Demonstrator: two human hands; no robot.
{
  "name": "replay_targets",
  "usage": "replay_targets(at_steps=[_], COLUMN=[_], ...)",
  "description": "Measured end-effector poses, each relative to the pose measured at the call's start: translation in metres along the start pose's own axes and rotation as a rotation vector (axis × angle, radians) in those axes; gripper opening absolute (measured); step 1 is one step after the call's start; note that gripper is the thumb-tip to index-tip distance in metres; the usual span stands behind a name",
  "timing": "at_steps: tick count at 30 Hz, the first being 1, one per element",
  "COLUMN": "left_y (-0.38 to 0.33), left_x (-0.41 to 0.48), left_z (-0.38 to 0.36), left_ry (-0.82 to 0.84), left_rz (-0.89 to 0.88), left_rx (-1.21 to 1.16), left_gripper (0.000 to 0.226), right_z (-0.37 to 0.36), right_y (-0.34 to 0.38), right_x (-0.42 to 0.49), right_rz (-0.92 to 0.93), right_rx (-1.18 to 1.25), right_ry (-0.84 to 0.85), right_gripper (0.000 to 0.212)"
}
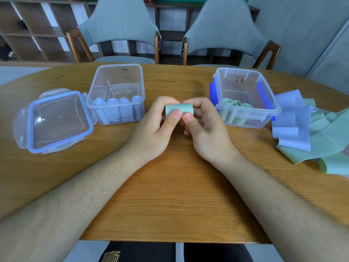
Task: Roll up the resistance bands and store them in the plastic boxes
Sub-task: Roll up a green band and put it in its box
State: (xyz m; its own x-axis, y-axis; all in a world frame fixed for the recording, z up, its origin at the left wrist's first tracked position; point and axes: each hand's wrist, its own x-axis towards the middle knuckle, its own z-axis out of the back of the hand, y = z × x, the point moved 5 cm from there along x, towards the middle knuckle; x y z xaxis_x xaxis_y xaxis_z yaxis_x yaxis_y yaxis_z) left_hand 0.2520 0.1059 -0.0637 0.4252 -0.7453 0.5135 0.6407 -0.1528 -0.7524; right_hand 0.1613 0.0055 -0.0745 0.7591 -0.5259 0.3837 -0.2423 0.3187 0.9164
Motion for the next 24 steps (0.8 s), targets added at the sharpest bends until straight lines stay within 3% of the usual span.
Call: replay_targets(at_steps=[3, 10, 15, 24], left_y=[0.001, 0.0, 0.001, -0.028], left_x=[-0.001, -0.001, -0.001, 0.004], left_z=[-0.002, 0.009, 0.006, 0.002], left_ry=[0.027, -0.075, -0.042, -0.098], left_rz=[0.039, -0.012, -0.014, -0.116], left_rx=[-0.086, 0.088, 0.096, 0.059], left_gripper=[0.025, 0.015, 0.012, 0.019], right_z=[0.001, -0.008, -0.001, 0.013], right_y=[0.0, 0.002, 0.005, 0.032], right_x=[0.0, -0.002, -0.002, -0.011], right_rz=[0.001, -0.006, 0.106, 0.23], right_rx=[0.005, 0.068, -0.18, -0.277], right_ry=[0.019, 0.09, -0.003, -0.121], right_gripper=[0.022, 0.03, 0.013, 0.018])
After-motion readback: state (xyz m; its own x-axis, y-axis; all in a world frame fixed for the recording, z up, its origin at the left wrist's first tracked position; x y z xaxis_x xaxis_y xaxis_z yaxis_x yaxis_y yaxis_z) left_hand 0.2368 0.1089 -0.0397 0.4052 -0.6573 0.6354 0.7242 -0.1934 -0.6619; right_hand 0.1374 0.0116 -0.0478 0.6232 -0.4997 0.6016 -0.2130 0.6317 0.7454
